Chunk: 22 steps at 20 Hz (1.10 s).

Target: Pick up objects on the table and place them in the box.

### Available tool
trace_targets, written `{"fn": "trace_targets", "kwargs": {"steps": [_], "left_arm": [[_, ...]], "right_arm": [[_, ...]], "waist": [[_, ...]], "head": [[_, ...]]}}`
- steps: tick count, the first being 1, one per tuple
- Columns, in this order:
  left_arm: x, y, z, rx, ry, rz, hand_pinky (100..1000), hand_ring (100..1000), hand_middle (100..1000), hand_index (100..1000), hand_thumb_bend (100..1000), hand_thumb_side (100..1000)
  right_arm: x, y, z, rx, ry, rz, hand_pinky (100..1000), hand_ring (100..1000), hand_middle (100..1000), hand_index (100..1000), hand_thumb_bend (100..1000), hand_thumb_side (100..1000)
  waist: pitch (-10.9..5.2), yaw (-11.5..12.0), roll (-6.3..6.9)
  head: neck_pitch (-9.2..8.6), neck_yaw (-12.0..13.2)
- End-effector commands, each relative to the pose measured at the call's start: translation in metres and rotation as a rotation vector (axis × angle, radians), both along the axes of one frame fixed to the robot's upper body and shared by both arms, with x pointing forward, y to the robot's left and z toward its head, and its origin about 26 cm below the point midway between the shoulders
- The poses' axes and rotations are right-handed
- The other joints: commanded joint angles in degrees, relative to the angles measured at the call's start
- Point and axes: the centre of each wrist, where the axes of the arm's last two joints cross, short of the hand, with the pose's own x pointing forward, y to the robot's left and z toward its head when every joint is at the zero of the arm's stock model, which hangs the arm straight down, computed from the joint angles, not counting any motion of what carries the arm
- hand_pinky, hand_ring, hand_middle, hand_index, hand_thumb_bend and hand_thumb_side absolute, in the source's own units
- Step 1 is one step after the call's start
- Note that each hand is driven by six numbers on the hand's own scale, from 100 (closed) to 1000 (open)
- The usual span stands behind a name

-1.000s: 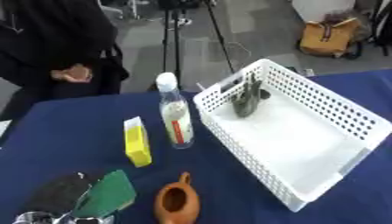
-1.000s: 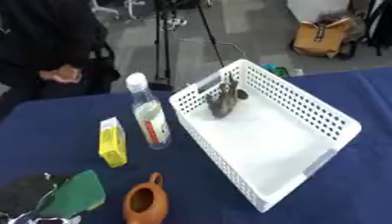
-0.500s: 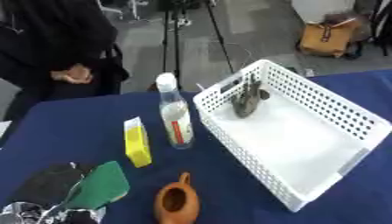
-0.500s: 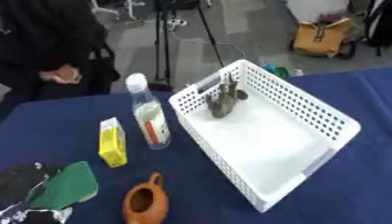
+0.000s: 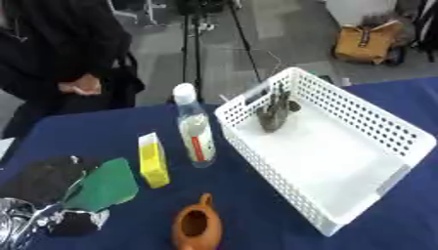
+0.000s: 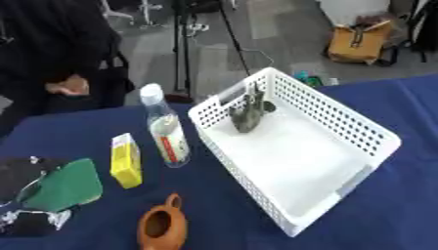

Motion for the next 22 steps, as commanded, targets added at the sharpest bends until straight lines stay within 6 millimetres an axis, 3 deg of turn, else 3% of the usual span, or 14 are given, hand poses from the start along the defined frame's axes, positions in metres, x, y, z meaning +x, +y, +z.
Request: {"fn": "trace_targets", "kwargs": {"steps": [1, 5, 13, 22], "left_arm": [[-0.002, 0.007, 0.022, 0.048, -0.053, 0.000, 100, 175, 282, 519, 100, 488], [-0.001, 0.008, 0.035, 0.076, -0.089, -0.009, 100, 177, 284, 520, 100, 480], [-0.002, 0.005, 0.084, 0.149, -0.238, -0.021, 100, 178, 282, 523, 100, 467], [-0.007, -0.021, 0.135, 0.088, -0.382, -0.099, 100, 161, 234, 515, 100, 479]], "right_arm": [[-0.002, -0.003, 0.008, -0.028, -0.018, -0.002, 613, 528, 484, 562, 100, 581], [-0.002, -0.003, 0.008, -0.028, -0.016, -0.002, 613, 528, 484, 562, 100, 582], [-0.003, -0.002, 0.006, -0.029, -0.008, 0.002, 613, 528, 484, 563, 100, 582], [-0.003, -0.001, 0.004, -0.031, 0.004, 0.013, 613, 528, 484, 563, 100, 582]], "waist": [[-1.36, -0.1, -0.13], [-1.48, -0.2, -0.08], [-1.98, -0.5, 0.06], [-2.49, -1.1, 0.28]], "head": [[0.32, 0.3], [0.14, 0.3], [-0.37, 0.5], [-0.15, 0.2]]}}
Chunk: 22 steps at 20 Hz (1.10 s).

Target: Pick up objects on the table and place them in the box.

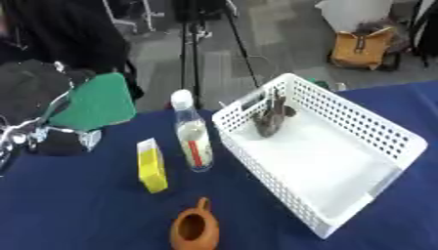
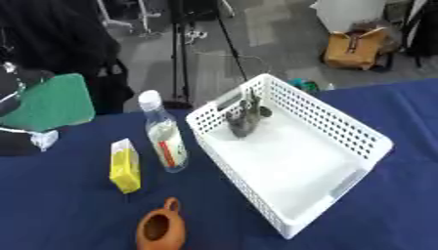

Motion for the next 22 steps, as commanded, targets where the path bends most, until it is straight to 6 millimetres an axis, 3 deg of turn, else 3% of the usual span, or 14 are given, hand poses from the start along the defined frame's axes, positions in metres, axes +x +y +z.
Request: {"fn": "trace_targets", "kwargs": {"steps": [1, 9, 17, 22], "left_arm": [[-0.008, -0.010, 0.023, -0.023, -0.053, -0.042, 100, 161, 234, 515, 100, 479], [-0.008, -0.052, 0.059, -0.112, -0.100, -0.196, 100, 141, 206, 504, 100, 493], [0.036, -0.083, 0.071, -0.166, -0.046, -0.322, 100, 127, 184, 497, 100, 509], [0.062, -0.098, 0.071, -0.223, -0.054, -0.386, 100, 114, 168, 491, 100, 528]], "right_arm": [[-0.002, 0.000, 0.006, -0.020, -0.013, 0.013, 613, 528, 484, 563, 100, 582], [-0.001, 0.002, 0.005, -0.022, -0.004, 0.031, 613, 528, 484, 564, 100, 583], [0.000, 0.007, 0.005, -0.027, 0.001, 0.060, 613, 527, 484, 564, 100, 584], [0.001, 0.011, 0.007, -0.030, -0.004, 0.085, 613, 527, 484, 564, 100, 584]], "waist": [[-1.52, -0.1, -0.26], [-1.84, -1.1, -0.04], [-2.12, -3.1, 0.48], [-1.88, -5.0, 0.85]], "head": [[-0.05, 0.0], [0.21, 0.9], [0.30, 2.3], [-0.51, 3.5]]}}
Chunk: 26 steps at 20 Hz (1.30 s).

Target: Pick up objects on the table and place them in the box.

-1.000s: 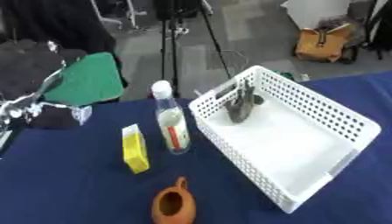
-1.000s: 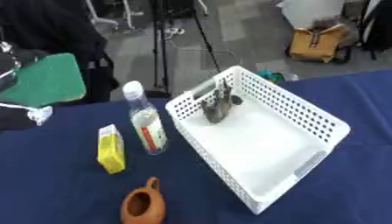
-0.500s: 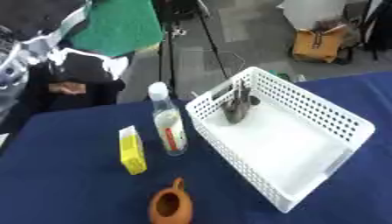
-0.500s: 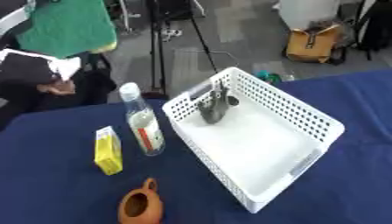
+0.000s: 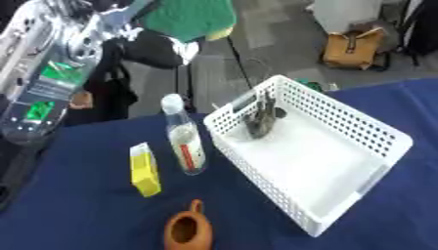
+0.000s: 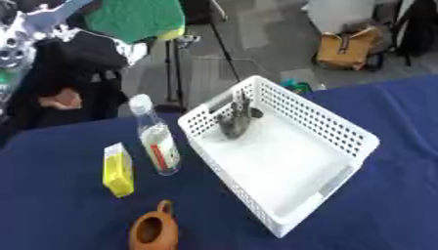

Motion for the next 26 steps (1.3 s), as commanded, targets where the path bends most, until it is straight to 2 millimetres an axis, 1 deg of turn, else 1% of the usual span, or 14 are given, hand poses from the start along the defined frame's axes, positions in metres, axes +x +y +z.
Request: {"fn": "trace_targets", "kwargs": {"steps": [1, 4, 7, 10, 11, 14, 19, 23, 26], "left_arm": [[0.013, -0.008, 0.005, -0.036, -0.024, -0.041, 100, 114, 168, 491, 100, 528], [0.030, -0.016, 0.000, -0.050, -0.026, -0.070, 100, 110, 163, 491, 100, 535], [0.051, -0.021, -0.008, -0.093, -0.019, -0.072, 100, 106, 157, 491, 100, 543], [0.070, -0.022, -0.018, -0.125, -0.010, -0.072, 100, 105, 150, 493, 100, 553], [0.078, -0.021, -0.024, -0.145, 0.006, -0.068, 100, 105, 148, 492, 100, 557], [0.096, -0.019, -0.039, -0.189, 0.031, -0.066, 100, 102, 142, 490, 100, 565], [0.116, -0.018, -0.063, -0.258, 0.080, -0.059, 100, 103, 136, 489, 100, 578], [0.127, -0.015, -0.080, -0.320, 0.149, -0.058, 100, 109, 133, 488, 100, 603], [0.132, -0.014, -0.087, -0.361, 0.176, -0.059, 100, 113, 133, 489, 100, 612]], "right_arm": [[0.000, 0.003, 0.008, -0.009, -0.024, 0.027, 613, 527, 484, 564, 100, 584], [0.000, 0.006, 0.010, -0.012, -0.030, 0.041, 613, 527, 484, 564, 100, 585], [0.002, 0.009, 0.013, -0.017, -0.039, 0.061, 613, 528, 484, 564, 100, 586], [0.003, 0.011, 0.015, -0.020, -0.048, 0.074, 614, 528, 484, 564, 100, 586], [0.003, 0.012, 0.017, -0.021, -0.054, 0.080, 614, 528, 484, 564, 100, 586], [0.004, 0.014, 0.019, -0.022, -0.062, 0.091, 614, 527, 484, 565, 100, 586], [0.005, 0.017, 0.022, -0.021, -0.072, 0.107, 614, 527, 484, 565, 100, 586], [0.005, 0.019, 0.024, -0.019, -0.079, 0.115, 614, 527, 485, 565, 100, 587], [0.006, 0.020, 0.026, -0.020, -0.087, 0.121, 614, 528, 485, 566, 100, 587]], "waist": [[-1.17, -0.6, -0.17], [-0.94, -1.5, 0.23], [-0.60, -2.6, 0.70], [-0.27, -3.5, 1.05], [0.01, -4.2, 1.29], [0.52, -5.3, 1.70], [1.15, -6.5, 2.05], [1.55, -7.2, 2.23], [1.87, -7.8, 2.45]], "head": [[-0.68, 0.9], [-1.01, 1.5], [-1.42, 2.2], [-1.78, 2.6], [-2.03, 2.9], [-2.34, 3.3], [-2.88, 3.9], [-2.97, 4.4], [-2.92, 4.7]]}}
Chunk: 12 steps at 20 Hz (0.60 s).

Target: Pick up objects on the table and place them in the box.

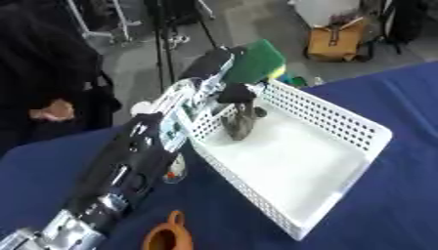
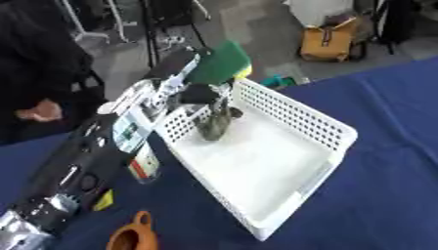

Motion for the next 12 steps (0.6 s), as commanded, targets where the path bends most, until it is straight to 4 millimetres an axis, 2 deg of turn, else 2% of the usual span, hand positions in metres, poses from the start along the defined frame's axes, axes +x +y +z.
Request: {"fn": "trace_targets", "kwargs": {"steps": [1, 6, 7, 8, 9, 10, 11, 12], "left_arm": [[0.0034, 0.0056, 0.0064, -0.054, -0.006, 0.005, 100, 114, 133, 489, 100, 618], [0.0084, 0.0072, 0.0002, -0.089, -0.002, 0.013, 100, 137, 154, 513, 100, 650], [0.0091, 0.0069, -0.0005, -0.092, 0.000, 0.009, 100, 185, 203, 571, 100, 707], [0.0099, 0.0065, -0.0012, -0.095, 0.003, 0.005, 100, 185, 203, 571, 100, 707], [0.0105, 0.0067, -0.0015, -0.098, 0.004, 0.001, 100, 233, 252, 636, 100, 759], [0.0112, 0.0070, -0.0017, -0.103, 0.001, 0.000, 100, 233, 252, 636, 100, 759], [0.0119, 0.0074, -0.0022, -0.107, -0.001, -0.001, 100, 307, 329, 729, 100, 831], [0.0127, 0.0078, -0.0028, -0.113, -0.002, -0.001, 100, 307, 329, 729, 100, 831]], "right_arm": [[-0.0011, 0.0030, 0.0085, -0.009, -0.032, 0.018, 614, 528, 485, 566, 100, 587], [-0.0004, 0.0054, 0.0111, -0.010, -0.040, 0.033, 615, 527, 485, 566, 100, 586], [-0.0003, 0.0057, 0.0113, -0.011, -0.040, 0.035, 615, 527, 485, 566, 100, 587], [-0.0002, 0.0061, 0.0115, -0.011, -0.041, 0.037, 615, 527, 485, 566, 100, 587], [-0.0001, 0.0065, 0.0116, -0.011, -0.041, 0.040, 615, 527, 485, 566, 100, 587], [0.0000, 0.0070, 0.0118, -0.011, -0.042, 0.043, 615, 527, 485, 566, 100, 587], [0.0001, 0.0074, 0.0119, -0.010, -0.042, 0.045, 615, 525, 485, 567, 100, 587], [0.0002, 0.0078, 0.0121, -0.010, -0.043, 0.048, 615, 525, 485, 567, 100, 587]], "waist": [[-0.74, -0.5, -0.37], [-0.26, -1.6, -0.01], [-0.17, -1.7, 0.08], [-0.09, -1.9, 0.15], [-0.02, -2.0, 0.19], [0.06, -2.1, 0.20], [0.14, -2.2, 0.21], [0.23, -2.4, 0.22]], "head": [[-0.46, 0.7], [-0.50, 1.3], [-0.53, 1.4], [-0.58, 1.5], [-0.66, 1.6], [-0.75, 1.7], [-0.80, 1.7], [-0.85, 1.8]]}}
